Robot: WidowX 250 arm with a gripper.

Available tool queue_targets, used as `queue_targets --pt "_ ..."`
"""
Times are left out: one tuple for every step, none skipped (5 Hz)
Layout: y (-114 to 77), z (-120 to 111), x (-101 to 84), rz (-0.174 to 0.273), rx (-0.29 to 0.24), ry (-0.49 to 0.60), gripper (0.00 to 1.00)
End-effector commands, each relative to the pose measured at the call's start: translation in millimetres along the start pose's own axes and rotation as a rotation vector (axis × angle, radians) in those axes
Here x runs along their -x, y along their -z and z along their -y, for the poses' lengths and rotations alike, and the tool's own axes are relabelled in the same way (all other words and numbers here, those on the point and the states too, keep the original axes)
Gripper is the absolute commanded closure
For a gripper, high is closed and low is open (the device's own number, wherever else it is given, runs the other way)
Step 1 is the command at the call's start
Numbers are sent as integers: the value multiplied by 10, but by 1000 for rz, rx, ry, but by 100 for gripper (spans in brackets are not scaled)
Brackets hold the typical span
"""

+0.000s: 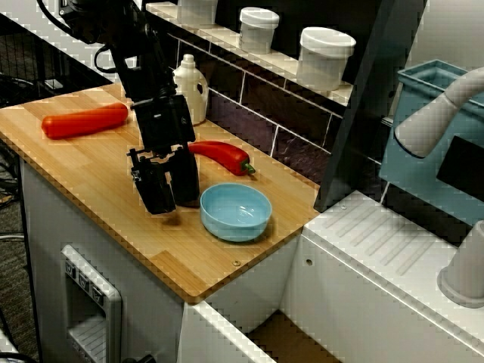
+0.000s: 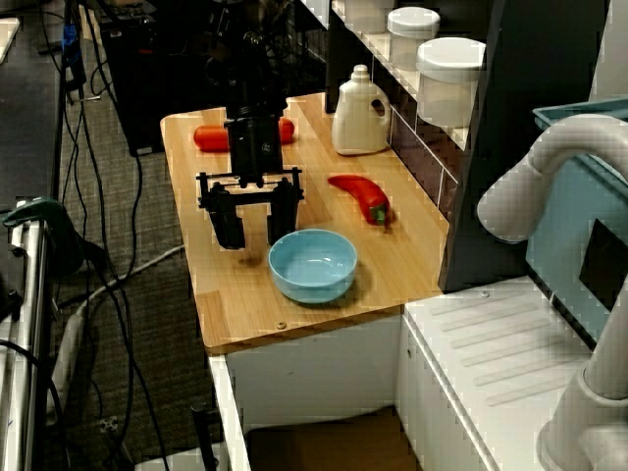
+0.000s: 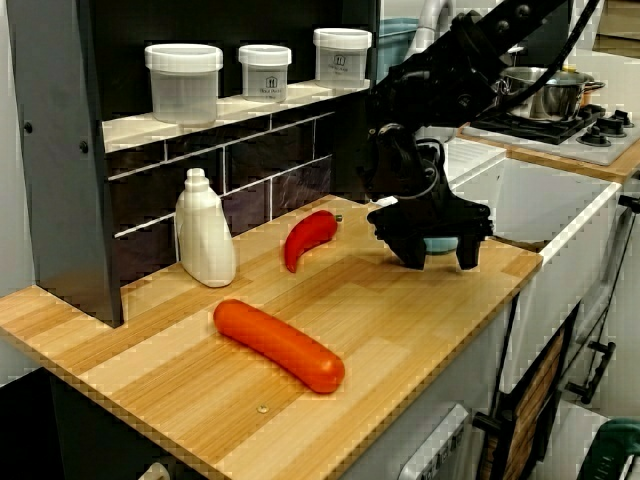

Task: Push into sink

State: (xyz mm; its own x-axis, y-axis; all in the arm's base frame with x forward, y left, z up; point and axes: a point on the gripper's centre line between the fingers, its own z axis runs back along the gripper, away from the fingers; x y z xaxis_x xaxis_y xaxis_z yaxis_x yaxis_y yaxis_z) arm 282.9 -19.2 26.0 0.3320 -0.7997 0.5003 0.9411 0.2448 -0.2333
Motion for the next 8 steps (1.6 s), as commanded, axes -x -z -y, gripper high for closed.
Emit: queue_targets --pt "-370 133 -14 -20 -18 94 0" --pt "-488 179 -52 -5 6 120 0" --pt "-553 190 -77 -18 13 160 0" --pt "-639 176 -93 -20 12 190 0" --pt "-723 175 -92 -44 -23 258 0" --pt "-693 152 -40 -87 -97 297 0" --pt "-744 103 -9 -105 -126 321 0" --pt "-870 108 1 -106 -150 356 0"
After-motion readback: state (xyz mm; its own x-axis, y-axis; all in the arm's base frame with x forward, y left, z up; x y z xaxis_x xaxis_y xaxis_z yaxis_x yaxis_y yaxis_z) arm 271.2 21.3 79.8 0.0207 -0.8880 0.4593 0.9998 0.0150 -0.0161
